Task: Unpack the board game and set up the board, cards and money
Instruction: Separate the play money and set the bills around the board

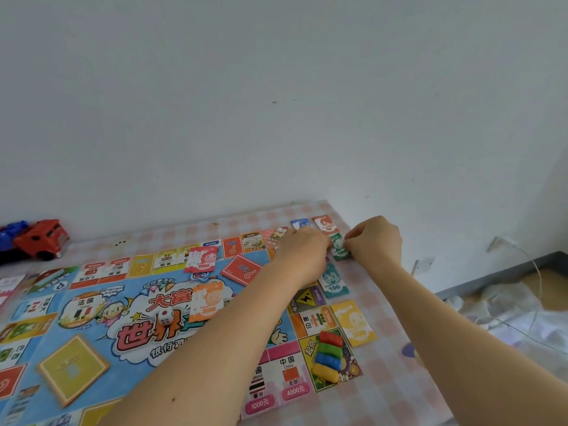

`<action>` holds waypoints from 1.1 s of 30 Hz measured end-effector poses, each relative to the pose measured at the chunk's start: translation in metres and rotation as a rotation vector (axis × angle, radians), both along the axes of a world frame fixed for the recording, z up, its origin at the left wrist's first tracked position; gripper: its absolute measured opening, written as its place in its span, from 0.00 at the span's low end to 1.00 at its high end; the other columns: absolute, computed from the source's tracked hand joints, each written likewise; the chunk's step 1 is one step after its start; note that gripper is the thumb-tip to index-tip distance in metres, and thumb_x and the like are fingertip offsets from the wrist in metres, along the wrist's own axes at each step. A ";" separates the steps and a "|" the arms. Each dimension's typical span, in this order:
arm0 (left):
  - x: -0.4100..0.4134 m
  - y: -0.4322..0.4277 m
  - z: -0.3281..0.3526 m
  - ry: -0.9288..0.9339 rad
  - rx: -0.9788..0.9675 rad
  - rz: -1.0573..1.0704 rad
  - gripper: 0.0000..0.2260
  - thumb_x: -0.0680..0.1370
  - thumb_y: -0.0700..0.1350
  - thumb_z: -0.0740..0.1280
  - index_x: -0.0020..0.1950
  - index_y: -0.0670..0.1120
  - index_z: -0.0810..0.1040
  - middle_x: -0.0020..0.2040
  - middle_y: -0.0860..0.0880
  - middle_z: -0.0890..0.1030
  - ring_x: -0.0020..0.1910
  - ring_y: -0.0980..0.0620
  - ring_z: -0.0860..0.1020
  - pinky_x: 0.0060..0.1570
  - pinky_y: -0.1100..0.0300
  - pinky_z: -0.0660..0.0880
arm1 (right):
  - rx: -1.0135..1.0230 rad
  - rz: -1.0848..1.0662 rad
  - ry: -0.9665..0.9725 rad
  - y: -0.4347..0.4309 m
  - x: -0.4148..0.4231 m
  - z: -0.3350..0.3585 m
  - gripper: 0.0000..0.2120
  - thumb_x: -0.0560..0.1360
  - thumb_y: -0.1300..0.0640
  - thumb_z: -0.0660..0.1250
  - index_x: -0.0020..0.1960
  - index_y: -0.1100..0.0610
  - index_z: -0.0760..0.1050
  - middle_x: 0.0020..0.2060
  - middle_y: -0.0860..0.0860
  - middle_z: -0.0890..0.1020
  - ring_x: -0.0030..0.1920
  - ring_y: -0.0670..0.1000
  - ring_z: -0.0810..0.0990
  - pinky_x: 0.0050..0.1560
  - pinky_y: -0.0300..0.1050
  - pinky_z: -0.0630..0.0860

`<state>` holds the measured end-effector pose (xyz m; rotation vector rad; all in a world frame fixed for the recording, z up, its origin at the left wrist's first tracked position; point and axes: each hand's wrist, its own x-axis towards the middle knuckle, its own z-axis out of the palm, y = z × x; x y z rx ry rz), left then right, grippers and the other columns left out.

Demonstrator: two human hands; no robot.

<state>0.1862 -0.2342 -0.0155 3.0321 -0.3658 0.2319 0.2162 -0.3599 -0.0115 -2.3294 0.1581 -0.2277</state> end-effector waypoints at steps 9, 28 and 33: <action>-0.012 0.002 0.011 -0.022 -0.160 0.056 0.23 0.76 0.36 0.62 0.70 0.48 0.70 0.70 0.47 0.71 0.69 0.46 0.68 0.67 0.49 0.64 | -0.131 0.101 -0.144 0.007 -0.016 0.011 0.11 0.72 0.65 0.63 0.42 0.58 0.84 0.43 0.54 0.84 0.43 0.54 0.80 0.43 0.45 0.77; -0.110 0.146 0.052 0.255 -0.285 0.448 0.17 0.71 0.52 0.73 0.57 0.46 0.80 0.55 0.50 0.81 0.53 0.51 0.78 0.54 0.57 0.75 | -0.206 0.664 0.008 0.115 -0.086 0.034 0.09 0.71 0.63 0.69 0.46 0.52 0.85 0.43 0.48 0.85 0.36 0.46 0.78 0.44 0.43 0.80; -0.121 0.152 0.041 0.303 -0.265 0.447 0.22 0.71 0.53 0.73 0.61 0.45 0.77 0.58 0.48 0.79 0.54 0.50 0.78 0.51 0.59 0.72 | -0.224 0.658 0.010 0.121 -0.098 0.030 0.07 0.72 0.60 0.71 0.47 0.52 0.85 0.43 0.47 0.84 0.39 0.45 0.79 0.41 0.38 0.79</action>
